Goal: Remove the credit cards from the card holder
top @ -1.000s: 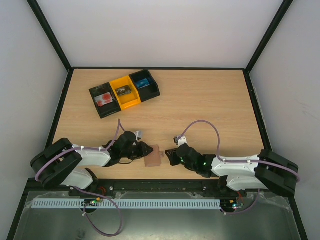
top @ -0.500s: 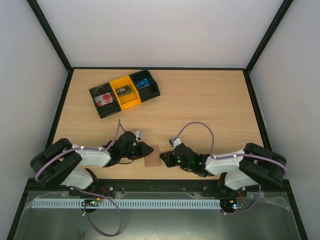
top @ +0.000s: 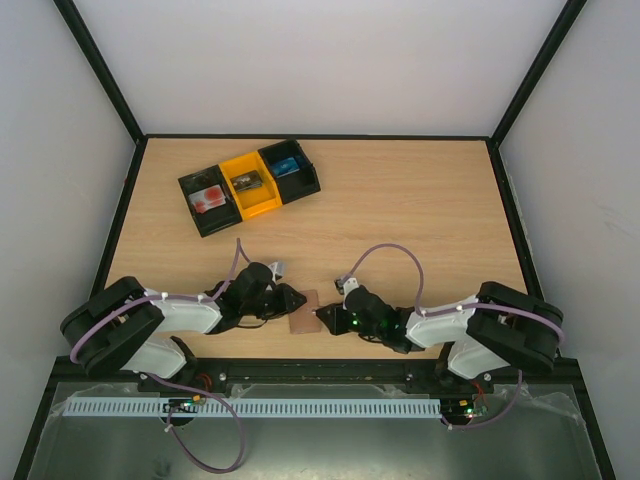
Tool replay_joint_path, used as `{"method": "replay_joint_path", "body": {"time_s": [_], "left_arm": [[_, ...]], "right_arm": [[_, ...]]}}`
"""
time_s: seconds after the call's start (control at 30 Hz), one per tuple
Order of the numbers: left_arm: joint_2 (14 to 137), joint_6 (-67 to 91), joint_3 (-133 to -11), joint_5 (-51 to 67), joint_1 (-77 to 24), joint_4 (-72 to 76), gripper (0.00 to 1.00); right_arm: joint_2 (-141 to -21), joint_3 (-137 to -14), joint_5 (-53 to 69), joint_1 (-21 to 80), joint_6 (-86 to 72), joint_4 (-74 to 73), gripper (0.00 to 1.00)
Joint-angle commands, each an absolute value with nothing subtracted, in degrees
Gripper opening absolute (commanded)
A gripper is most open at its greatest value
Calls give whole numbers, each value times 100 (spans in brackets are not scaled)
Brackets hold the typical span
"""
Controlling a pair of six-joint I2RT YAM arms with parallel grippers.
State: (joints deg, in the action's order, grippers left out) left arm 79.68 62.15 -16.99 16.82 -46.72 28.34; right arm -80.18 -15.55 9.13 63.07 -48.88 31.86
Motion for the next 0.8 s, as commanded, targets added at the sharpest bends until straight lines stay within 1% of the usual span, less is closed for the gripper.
{"method": "replay_joint_path", "body": {"time_s": [0.0,0.43,0.57,0.77], "left_arm": [[7919,6157,-1723,1535,-4699,2617,21],[7940,6152,-1731,1553,-4698,2622,21],[7944,6155,-1706,1549,-4702,2628,21],[7958,6169,-1704,1556,-4705,2673,21]], "right_arm": [[-8182,-1720,923,6285,-4817,3382,16],[-8334,-1854,975,6289,-4800,3398,16],[-8191,-1847,956,6285,-4838,3354,16],[-7931,-1854,824,6284,-4882,3181,19]]}}
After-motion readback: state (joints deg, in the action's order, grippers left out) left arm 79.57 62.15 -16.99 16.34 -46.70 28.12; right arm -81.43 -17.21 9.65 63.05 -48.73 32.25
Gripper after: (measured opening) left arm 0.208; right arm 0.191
